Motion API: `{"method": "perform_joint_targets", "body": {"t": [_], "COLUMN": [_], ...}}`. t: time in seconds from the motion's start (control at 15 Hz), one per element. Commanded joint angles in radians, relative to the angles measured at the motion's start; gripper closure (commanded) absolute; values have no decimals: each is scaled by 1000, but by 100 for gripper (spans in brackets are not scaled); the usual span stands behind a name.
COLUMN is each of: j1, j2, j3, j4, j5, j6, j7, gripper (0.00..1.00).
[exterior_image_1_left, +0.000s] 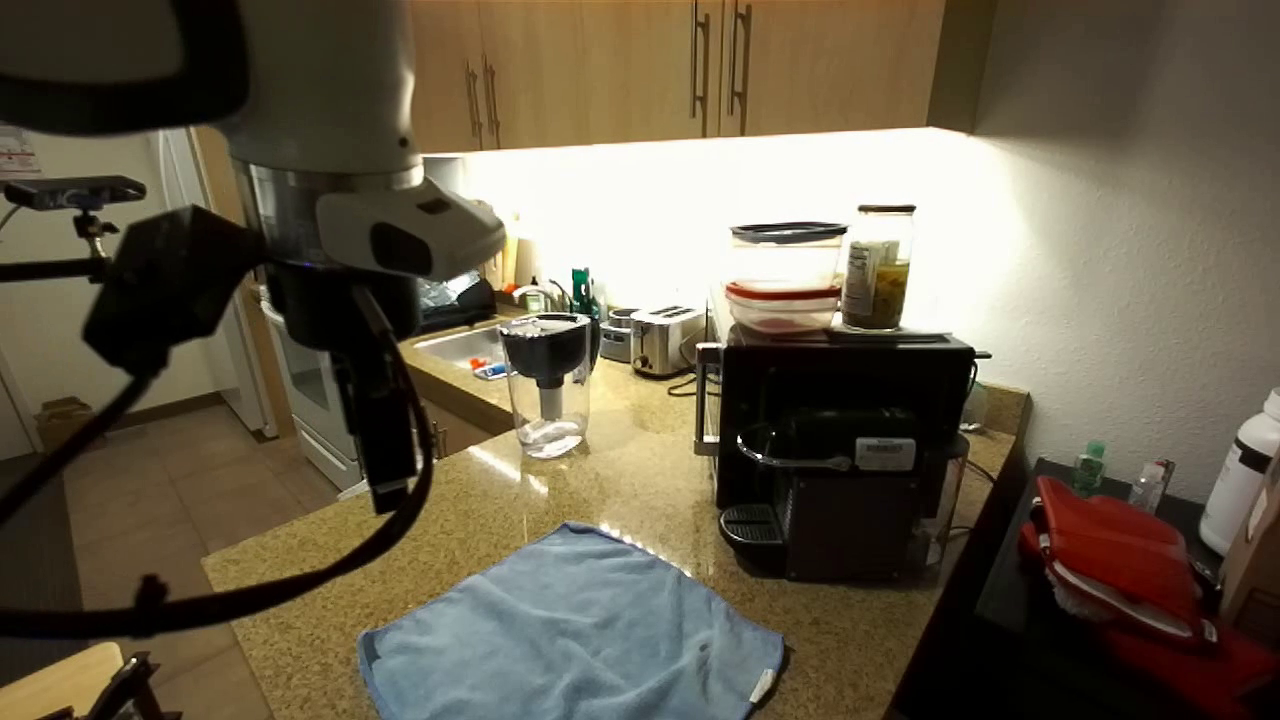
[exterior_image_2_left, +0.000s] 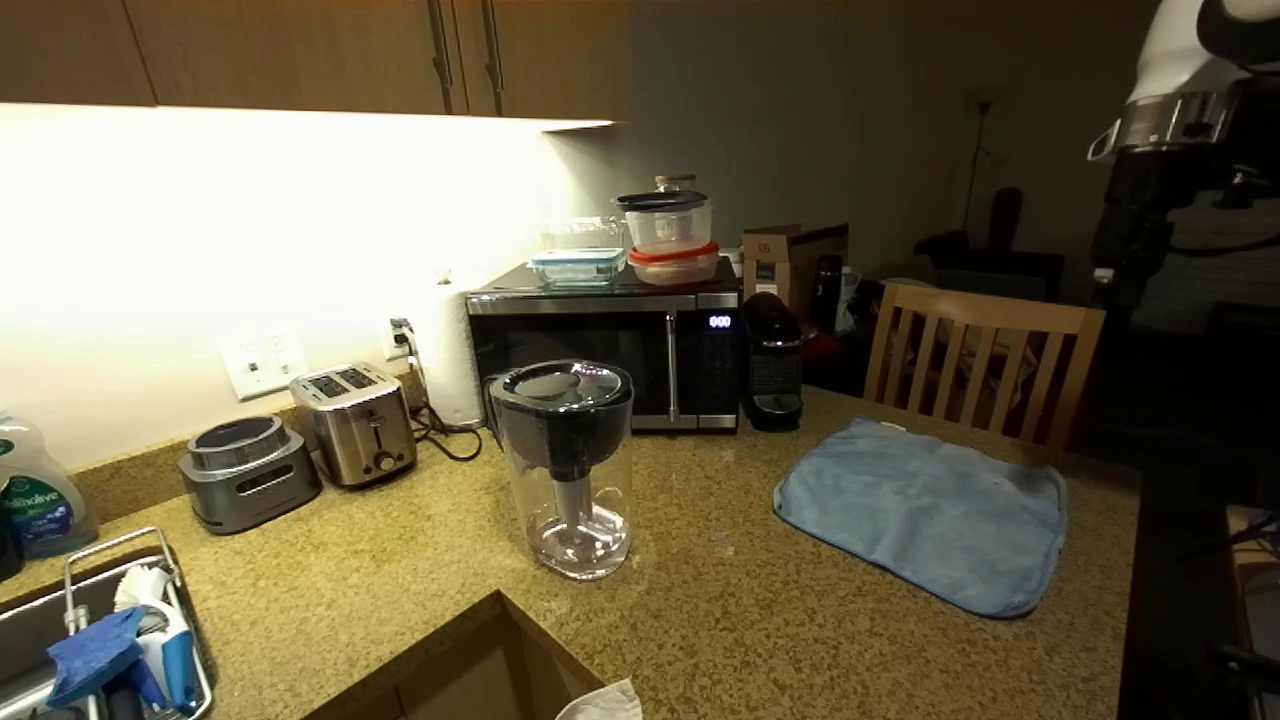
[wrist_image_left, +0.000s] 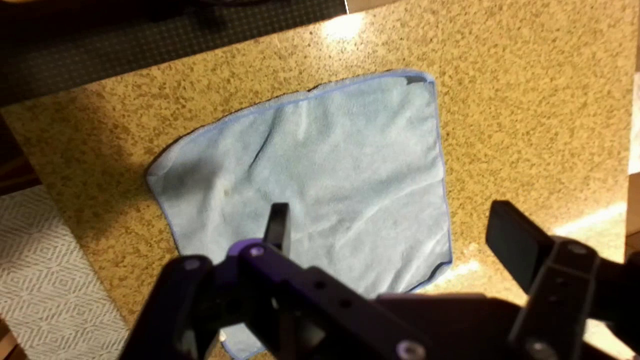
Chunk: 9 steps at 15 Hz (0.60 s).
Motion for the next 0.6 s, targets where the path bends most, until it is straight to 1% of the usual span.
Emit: {"method": "perform_joint_targets", "body": {"t": [0.0,0.2,0.33,0.53], "j1": [-27,-23,-18,-11], "j2": [147,288,387,512], "j3": [37,48,59,82], "j4": [38,88,137,214], "j5": [10,9,11,10], "j6": [129,235,283,309], "j7": [53,92,118,154], "gripper": [0,0,0,0]}}
